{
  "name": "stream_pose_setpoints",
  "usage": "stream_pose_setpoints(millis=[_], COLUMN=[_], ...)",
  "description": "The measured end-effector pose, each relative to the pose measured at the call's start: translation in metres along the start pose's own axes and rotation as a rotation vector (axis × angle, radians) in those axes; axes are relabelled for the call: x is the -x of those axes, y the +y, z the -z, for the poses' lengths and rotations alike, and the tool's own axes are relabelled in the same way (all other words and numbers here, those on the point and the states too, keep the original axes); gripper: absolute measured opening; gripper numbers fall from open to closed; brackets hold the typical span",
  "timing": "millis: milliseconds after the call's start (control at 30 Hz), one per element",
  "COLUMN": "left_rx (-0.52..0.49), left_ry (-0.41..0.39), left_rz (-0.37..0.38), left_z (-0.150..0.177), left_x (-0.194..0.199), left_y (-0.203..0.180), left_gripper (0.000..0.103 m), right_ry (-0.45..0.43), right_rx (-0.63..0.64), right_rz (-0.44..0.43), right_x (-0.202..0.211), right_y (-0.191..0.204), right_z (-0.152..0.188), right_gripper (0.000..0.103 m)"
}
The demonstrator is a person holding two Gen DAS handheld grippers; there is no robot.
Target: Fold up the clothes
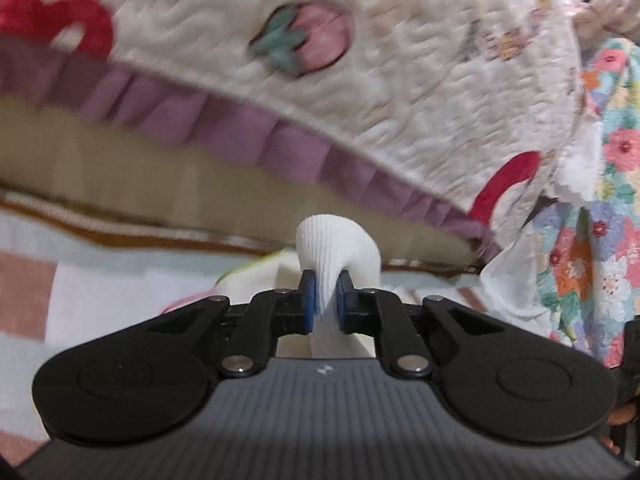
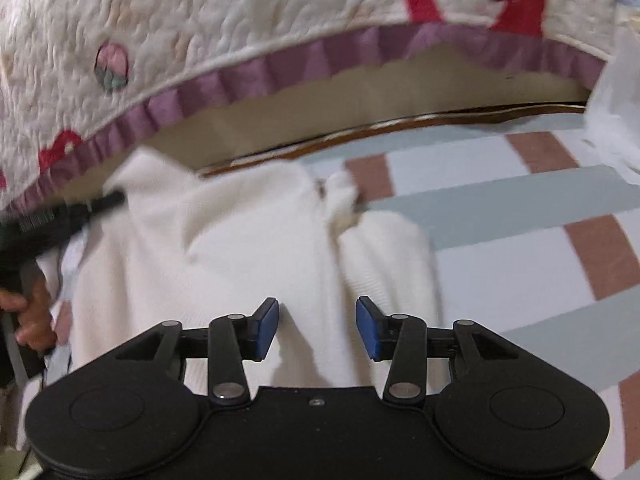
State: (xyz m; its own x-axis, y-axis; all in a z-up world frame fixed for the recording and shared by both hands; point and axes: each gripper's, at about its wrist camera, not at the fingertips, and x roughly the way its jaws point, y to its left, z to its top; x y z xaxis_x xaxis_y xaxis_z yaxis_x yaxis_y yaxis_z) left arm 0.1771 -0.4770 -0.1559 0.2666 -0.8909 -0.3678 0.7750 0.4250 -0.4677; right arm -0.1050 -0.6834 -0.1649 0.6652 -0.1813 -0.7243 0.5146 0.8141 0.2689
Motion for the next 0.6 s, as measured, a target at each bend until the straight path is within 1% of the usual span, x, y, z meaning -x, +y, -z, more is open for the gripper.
stream_pose_setpoints(millis=[33,100,133,167,233,267,300,333,367,400,433,467,500,533,567,600], left_rx=[-0.022,-0.058,-0.046,-0.025,0.011,0.017,0.022,0.03,0.04,0.053,0.065,0.08,0.099,0.128,0.155,0.176], left_ry=[-0.022,-0.061,-0.051,-0.022,0.033,0.053,0.07,0.085,0.094,0.097,0.098,0.099,0.1,0.103,0.109,0.118], left_rz=[-0.012,-0.061,-0.099,-0.151,-0.252,-0.291,-0.315,-0.326,-0.324,-0.308,-0.286,-0.264,-0.24,-0.205,-0.168,-0.137], left_z=[0.0,0.002,0.005,0.008,0.015,0.018,0.021,0.024,0.024,0.024,0.022,0.021,0.019,0.018,0.018,0.018], left_x=[0.002,0.004,0.002,-0.002,-0.009,-0.01,-0.01,-0.01,-0.008,-0.005,-0.002,0.001,0.003,0.006,0.008,0.01], left_y=[-0.005,-0.012,-0.01,-0.006,0.003,0.008,0.012,0.017,0.019,0.02,0.021,0.021,0.02,0.02,0.018,0.016], left_gripper=[0.01,0.01,0.01,0.01,0.01,0.01,0.01,0.01,0.01,0.01,0.013,0.013,0.013,0.013,0.014,0.016], right_ry=[-0.024,-0.133,-0.19,-0.206,-0.224,-0.172,-0.113,-0.092,-0.077,-0.073,-0.07,-0.069,-0.075,-0.082,-0.09,-0.097], right_rx=[0.078,0.14,0.167,0.181,0.205,0.213,0.207,0.203,0.2,0.162,0.118,0.064,0.048,0.038,0.028,0.019], right_rz=[0.001,0.049,0.075,0.141,0.286,0.348,0.383,0.393,0.399,0.376,0.349,0.309,0.309,0.315,0.321,0.328], right_x=[0.005,0.026,0.037,0.04,0.042,0.033,0.024,0.02,0.018,0.019,0.02,0.023,0.024,0.025,0.026,0.027], right_y=[0.013,0.035,0.045,0.047,0.046,0.039,0.032,0.028,0.025,0.021,0.018,0.013,0.011,0.009,0.007,0.006], right_z=[-0.001,0.001,0.002,0.005,0.013,0.018,0.021,0.025,0.028,0.028,0.028,0.028,0.027,0.025,0.024,0.023], right_gripper=[0.005,0.005,0.004,0.004,0.004,0.004,0.004,0.004,0.004,0.005,0.01,0.012,0.015,0.03,0.034,0.035])
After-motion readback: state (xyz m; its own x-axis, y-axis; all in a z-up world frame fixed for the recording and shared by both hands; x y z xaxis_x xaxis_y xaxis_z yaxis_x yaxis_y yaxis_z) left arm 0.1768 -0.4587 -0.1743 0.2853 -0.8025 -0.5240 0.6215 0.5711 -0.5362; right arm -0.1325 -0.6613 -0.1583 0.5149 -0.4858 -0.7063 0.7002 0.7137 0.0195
